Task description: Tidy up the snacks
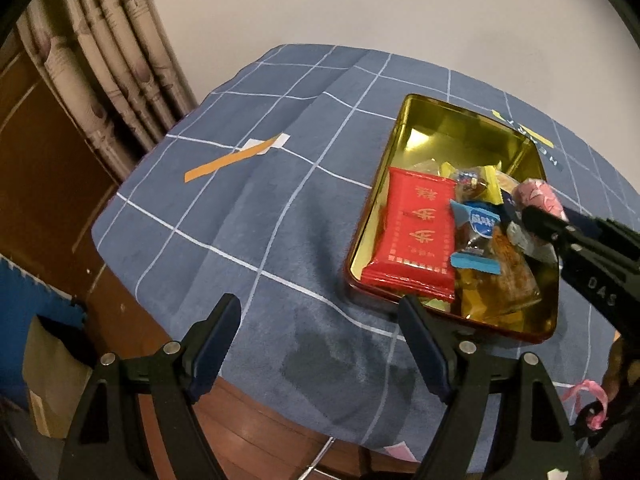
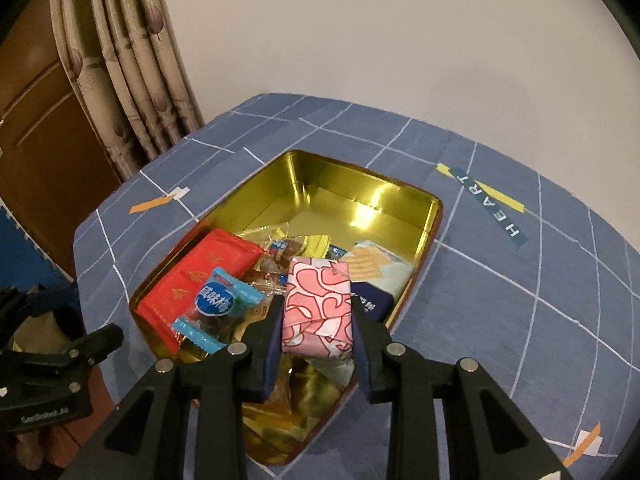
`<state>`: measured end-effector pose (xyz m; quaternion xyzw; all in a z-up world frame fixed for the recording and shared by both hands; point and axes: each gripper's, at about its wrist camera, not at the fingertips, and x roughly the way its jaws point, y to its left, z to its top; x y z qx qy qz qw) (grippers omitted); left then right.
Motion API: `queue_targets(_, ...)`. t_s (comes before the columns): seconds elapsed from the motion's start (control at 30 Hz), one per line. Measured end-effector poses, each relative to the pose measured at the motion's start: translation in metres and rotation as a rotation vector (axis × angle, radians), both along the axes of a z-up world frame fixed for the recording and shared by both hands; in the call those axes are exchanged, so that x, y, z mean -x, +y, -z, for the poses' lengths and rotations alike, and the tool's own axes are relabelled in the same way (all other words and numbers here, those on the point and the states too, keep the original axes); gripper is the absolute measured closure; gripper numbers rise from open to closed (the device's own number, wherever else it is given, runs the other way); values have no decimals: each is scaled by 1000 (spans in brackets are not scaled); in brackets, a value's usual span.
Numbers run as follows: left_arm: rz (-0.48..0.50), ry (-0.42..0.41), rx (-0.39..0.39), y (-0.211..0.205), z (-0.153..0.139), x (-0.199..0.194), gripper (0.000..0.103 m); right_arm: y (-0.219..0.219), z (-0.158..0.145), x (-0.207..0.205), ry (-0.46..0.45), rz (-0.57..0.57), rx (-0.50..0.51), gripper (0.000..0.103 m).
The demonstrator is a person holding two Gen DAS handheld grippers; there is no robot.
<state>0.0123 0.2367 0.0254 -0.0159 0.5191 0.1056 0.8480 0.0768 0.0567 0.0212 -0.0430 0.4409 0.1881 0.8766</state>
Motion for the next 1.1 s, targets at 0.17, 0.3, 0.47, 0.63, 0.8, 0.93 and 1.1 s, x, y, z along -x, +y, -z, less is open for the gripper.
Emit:
queue_targets(0.17, -24, 1, -2, 5, 2, 0, 24, 4, 8, -6, 10, 10, 13, 72)
queue_targets(0.3, -23, 6, -3, 5, 2, 0, 24, 7, 10, -10, 13, 15, 19, 72)
queue_targets(0.47, -16, 8, -5, 3, 3, 0, 24, 7, 9, -8, 13, 24, 23, 72)
queue_targets(0.63, -15, 13, -12, 2, 4, -1, 23, 8, 9, -5, 6, 26, 29, 66)
queue_targets(0.8, -13, 15, -14, 2, 4, -1, 23, 11, 7, 2, -21, 18, 60, 55)
queue_targets(0.93, -10, 15, -17, 1, 4, -1, 23, 10, 3, 7, -32, 25, 65, 54)
queue_targets(1.1, -9, 17, -22, 0, 4, 0, 23, 2, -7, 16, -41, 62, 45, 41)
